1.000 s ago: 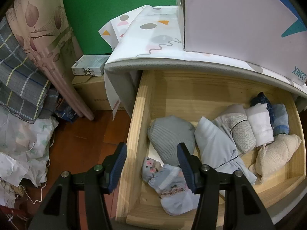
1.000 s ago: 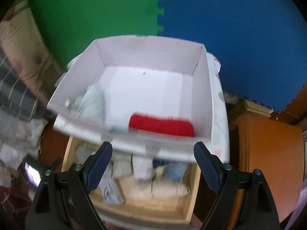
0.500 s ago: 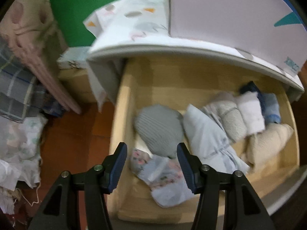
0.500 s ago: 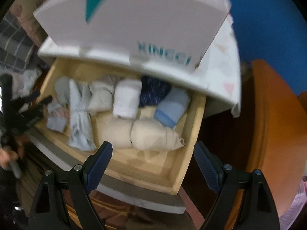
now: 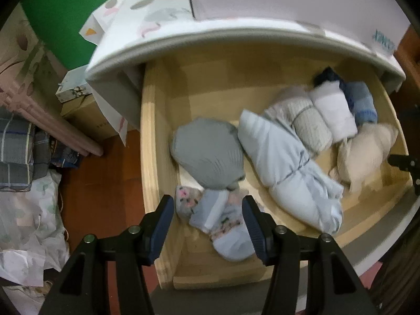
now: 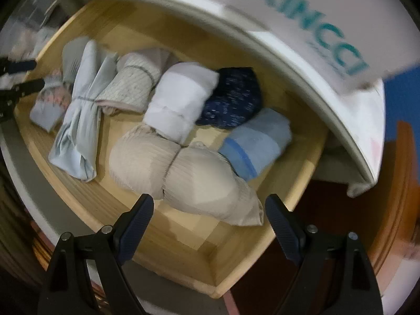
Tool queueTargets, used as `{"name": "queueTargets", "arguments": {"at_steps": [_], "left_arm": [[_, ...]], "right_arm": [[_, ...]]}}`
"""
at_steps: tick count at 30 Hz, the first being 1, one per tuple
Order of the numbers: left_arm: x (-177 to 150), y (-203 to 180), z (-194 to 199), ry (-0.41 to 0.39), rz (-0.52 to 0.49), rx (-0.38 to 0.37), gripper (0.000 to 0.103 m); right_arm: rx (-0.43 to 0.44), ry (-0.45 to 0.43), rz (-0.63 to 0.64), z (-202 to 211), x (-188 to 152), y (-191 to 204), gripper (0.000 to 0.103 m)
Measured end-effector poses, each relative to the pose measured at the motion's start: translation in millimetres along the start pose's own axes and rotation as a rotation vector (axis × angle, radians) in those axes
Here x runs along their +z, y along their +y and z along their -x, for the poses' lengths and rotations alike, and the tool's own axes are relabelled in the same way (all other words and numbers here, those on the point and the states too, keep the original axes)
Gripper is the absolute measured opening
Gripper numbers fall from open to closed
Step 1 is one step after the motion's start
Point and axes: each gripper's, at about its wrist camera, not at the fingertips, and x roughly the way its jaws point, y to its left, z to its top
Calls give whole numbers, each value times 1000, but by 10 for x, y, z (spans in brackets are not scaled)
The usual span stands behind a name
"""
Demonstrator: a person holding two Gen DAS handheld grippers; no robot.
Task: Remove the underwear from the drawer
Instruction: 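Move both tools back over the open drawer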
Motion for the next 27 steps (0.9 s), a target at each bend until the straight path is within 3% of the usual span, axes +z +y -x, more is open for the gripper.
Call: {"name": "queueTargets", "arguments": {"at_steps": [4, 14, 27], "left_arm": [[-28, -42, -37, 31, -30, -16, 55], [-5, -113, -201, 125, -92, -49, 55], [7, -102, -428, 221, 5, -31, 57]], "right_arm": [[-26, 6, 81, -94, 60, 133, 84], [7, 13, 160, -258, 177, 287, 85], [23, -12, 112, -487, 288, 337, 84]]}}
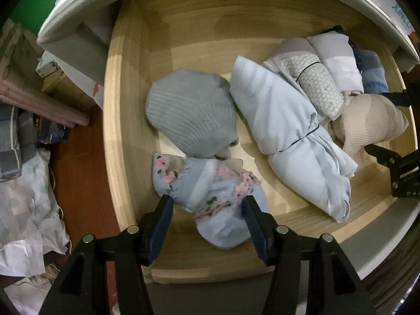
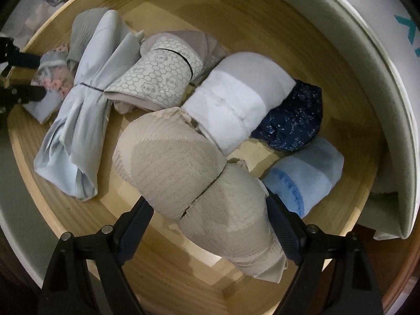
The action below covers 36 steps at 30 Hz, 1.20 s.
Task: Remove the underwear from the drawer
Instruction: 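Move both tools back over the open drawer, then grasp the floral-print sock with the left tool while the right tool grasps the beige bra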
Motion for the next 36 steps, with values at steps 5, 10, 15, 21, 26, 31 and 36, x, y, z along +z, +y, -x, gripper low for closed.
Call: {"name": "queueTargets", "arguments": {"at_steps": [5, 10, 15, 21, 26, 31, 36], "left_arm": [[25, 33, -36, 23, 44, -28, 57], [98, 121, -146, 65, 125, -70, 59], [170, 131, -251, 83, 166, -58, 63], [257, 24, -322, 95, 149, -5, 64], [304, -34, -377, 115, 147, 33, 65], [360, -1, -393, 96, 156, 44, 59], [317, -16, -363, 62, 163, 26, 41]], "right_arm": [[-12, 5, -8, -94, 56, 48, 84], [-2, 0, -30, -105, 83, -4, 82], [14, -14, -65, -94, 110, -102, 79], [17, 8, -136, -72, 82, -149, 72], [44, 35, -273, -21, -27, -271, 68], [85, 58, -424, -17, -165, -449, 63], [81, 79, -519, -26, -336, -576, 62]]}}
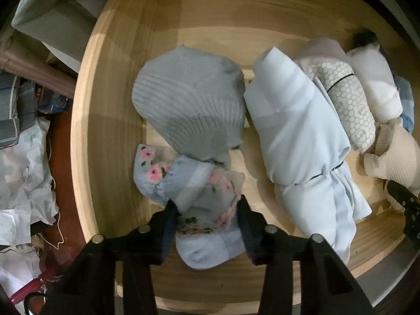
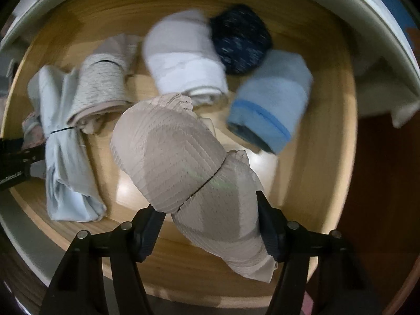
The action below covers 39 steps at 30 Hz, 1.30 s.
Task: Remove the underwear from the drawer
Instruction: 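Grasp the floral-print sock with the left tool while the right tool grasps the beige bra, then lift the floral sock into the white box and open the left tool while right holds bra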
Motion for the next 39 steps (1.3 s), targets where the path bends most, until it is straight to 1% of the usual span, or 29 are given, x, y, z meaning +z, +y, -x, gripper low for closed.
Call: {"name": "queueTargets", "arguments": {"at_steps": [1, 4, 8, 9, 13, 19, 21, 24, 29, 35, 36, 39], "left_arm": [[-3, 2, 15, -9, 0, -5, 37], [-19, 16, 73, -36, -5, -34, 34], [-97, 46, 222, -84, -21, -69, 33], [-117, 56, 276, -106, -28, -81, 33], [-198, 107, 472, -175, -43, -103, 33], [-300, 247, 826, -253, -45, -94, 33], [-339, 250, 955, -276, -44, -96, 33], [-481, 287, 1124, -325, -39, -86, 33], [-465, 432, 1614, -414, -15, -116, 33], [-394, 477, 2315, -545, -25, -125, 33], [-361, 470, 2459, -575, -30, -132, 33], [-229, 431, 2750, -628, -40, -122, 33]], "right_arm": [[-4, 6, -24, -3, -27, -61, 62], [-5, 17, -81, -12, -80, -204, 60], [8, 11, -134, -5, -122, -366, 58], [11, 9, -137, -5, -135, -394, 53], [4, -18, -149, -19, -271, -480, 53], [-24, -60, -122, 6, -469, -444, 53], [-20, -64, -124, -23, -501, -407, 53], [-24, -70, -122, -18, -549, -336, 53], [-52, -87, -114, -79, -512, -167, 53], [-120, -125, -80, -114, -611, 61, 53], [-116, -128, -85, -111, -624, 66, 53], [-103, -131, -99, -115, -664, 78, 53]]}}
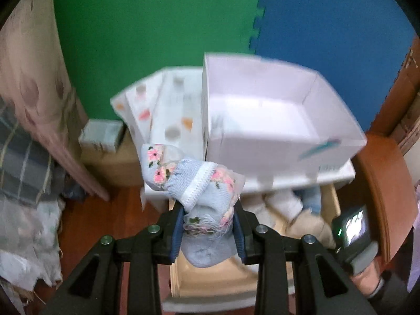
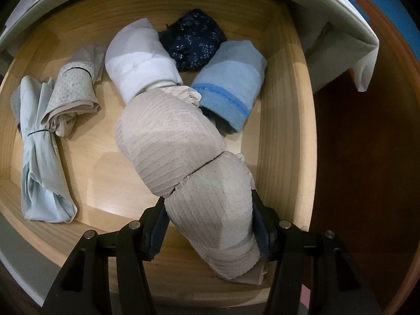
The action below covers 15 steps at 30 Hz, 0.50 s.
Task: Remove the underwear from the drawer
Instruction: 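Lift the floral sock into the white box and open the left tool while right holds bra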
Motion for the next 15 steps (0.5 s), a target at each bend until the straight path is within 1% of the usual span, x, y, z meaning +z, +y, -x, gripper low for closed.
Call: {"name": "queueTargets", "arguments": {"at_steps": [1, 4, 6, 9, 10, 15], "left_arm": [[98, -32, 38, -17, -5, 1, 33], [406, -147, 97, -60, -19, 2, 33], [566, -226, 58, -67, -28, 11, 33], [766, -343, -75, -48, -36, 5, 33], [839, -398, -144, -31, -49, 5, 33], [1071, -594, -400, -7, -64, 26, 33]], "right_arm": [[2, 12, -5, 3, -16, 9, 53], [10, 7, -21, 0, -54, 14, 53], [14, 6, -30, 2, -69, 8, 53], [17, 5, -33, -1, -87, 15, 52], [18, 5, -36, 13, -96, 6, 52], [22, 7, -33, 3, -119, -41, 52]]}}
